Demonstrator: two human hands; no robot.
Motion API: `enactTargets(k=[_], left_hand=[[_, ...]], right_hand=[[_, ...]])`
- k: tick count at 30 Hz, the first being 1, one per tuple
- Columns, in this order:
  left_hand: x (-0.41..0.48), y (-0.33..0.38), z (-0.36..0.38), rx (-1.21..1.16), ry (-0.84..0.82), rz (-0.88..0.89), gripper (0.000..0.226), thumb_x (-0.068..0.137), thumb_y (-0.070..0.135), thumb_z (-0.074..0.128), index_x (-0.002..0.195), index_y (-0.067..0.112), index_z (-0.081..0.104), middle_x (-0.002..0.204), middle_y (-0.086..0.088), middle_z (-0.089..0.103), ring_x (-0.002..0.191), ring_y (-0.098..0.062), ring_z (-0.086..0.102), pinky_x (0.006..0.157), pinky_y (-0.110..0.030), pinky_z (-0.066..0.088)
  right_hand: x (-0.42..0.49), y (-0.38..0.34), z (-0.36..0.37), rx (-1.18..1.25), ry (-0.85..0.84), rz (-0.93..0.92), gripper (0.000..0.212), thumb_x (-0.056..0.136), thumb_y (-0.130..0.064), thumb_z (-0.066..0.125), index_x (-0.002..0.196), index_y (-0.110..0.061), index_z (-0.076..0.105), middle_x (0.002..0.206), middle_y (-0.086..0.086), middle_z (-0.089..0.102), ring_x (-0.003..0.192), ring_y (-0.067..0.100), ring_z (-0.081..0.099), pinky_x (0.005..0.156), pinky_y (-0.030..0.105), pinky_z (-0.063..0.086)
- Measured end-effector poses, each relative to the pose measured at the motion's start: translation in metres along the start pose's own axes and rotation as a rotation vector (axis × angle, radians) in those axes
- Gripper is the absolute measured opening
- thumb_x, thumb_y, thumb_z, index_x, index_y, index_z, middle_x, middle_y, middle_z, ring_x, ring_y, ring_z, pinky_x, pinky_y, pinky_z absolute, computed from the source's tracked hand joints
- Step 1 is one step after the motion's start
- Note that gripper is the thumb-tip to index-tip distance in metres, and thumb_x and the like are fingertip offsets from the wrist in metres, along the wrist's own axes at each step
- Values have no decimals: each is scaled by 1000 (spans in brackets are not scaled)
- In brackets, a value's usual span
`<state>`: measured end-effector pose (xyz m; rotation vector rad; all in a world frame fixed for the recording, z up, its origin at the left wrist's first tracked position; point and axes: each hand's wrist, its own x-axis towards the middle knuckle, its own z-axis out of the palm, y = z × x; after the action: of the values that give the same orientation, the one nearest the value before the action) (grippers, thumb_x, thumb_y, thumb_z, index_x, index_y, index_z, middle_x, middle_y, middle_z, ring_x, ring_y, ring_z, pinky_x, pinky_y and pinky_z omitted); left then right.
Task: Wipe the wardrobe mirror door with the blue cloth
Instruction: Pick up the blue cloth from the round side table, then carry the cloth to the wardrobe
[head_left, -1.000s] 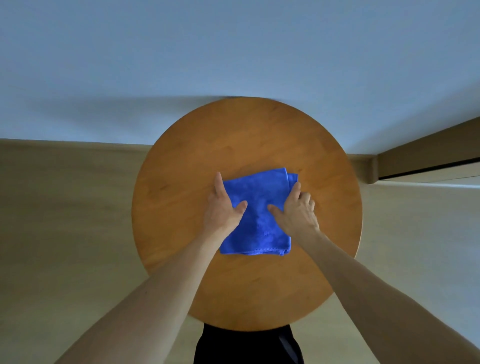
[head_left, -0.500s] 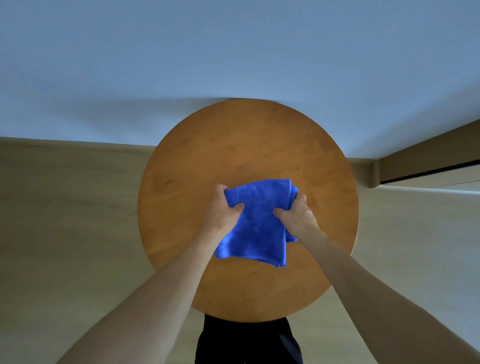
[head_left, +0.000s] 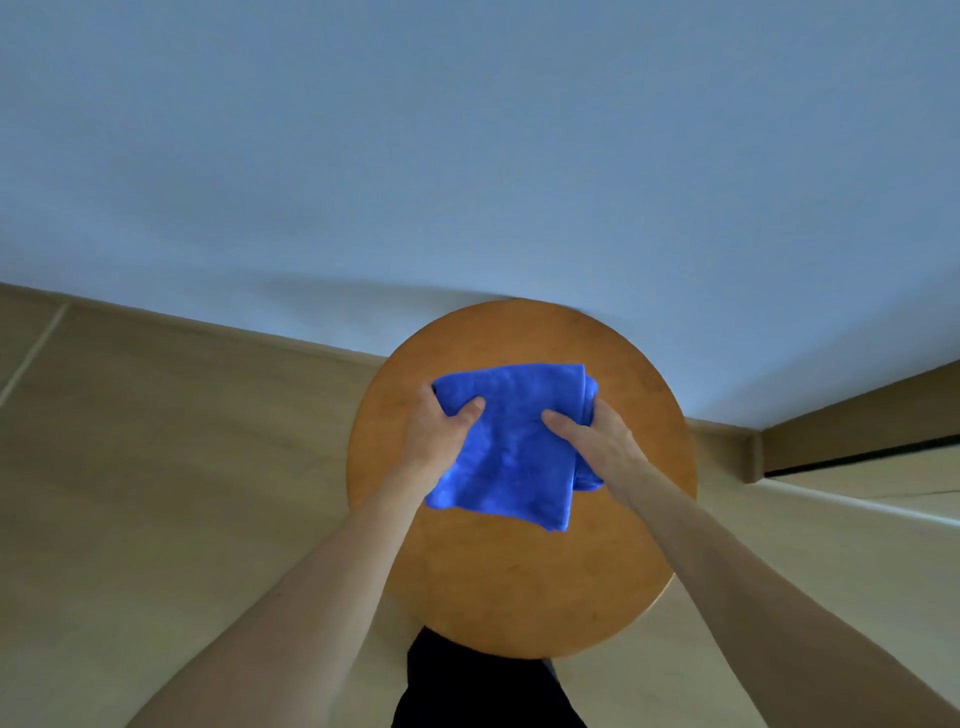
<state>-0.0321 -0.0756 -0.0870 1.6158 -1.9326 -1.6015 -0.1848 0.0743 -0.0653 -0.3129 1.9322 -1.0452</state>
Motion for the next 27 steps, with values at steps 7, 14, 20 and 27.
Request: enactTargets(k=[7, 14, 20, 27], left_hand=[[-49, 29, -60, -167, 129, 54, 50, 76, 61, 68, 114, 31, 54, 112, 9, 69, 104, -13, 69, 93, -46, 57], [-86, 26, -123, -245, 253, 100, 33, 98, 44, 63, 119, 23, 48, 113, 6, 65, 98, -6, 66, 74, -21, 53], [-122, 12, -203, -328, 379, 166, 39, 99, 41, 63, 126, 19, 48, 118, 3, 65, 105, -11, 67, 88, -33, 58], [-156, -32, -321, -235, 501, 179, 76, 83, 33, 83, 144, 12, 43, 120, 6, 58, 104, -10, 56, 79, -12, 45]], right_hand=[[-38, -70, 11, -47, -94, -94, 30, 87, -36, 74, 102, -12, 63, 88, 5, 72, 76, 19, 69, 58, 31, 52], [-62, -118, 52, -144, -218, -259, 23, 91, -30, 70, 103, -13, 63, 93, 6, 72, 87, 24, 70, 73, 39, 56], [-96, -156, 132, -223, -243, -417, 15, 95, -29, 64, 92, -16, 58, 74, -1, 64, 66, 15, 63, 58, 30, 49], [-155, -192, 259, -233, -269, -554, 20, 95, -30, 62, 82, -16, 57, 57, -5, 59, 51, 9, 60, 42, 19, 45]])
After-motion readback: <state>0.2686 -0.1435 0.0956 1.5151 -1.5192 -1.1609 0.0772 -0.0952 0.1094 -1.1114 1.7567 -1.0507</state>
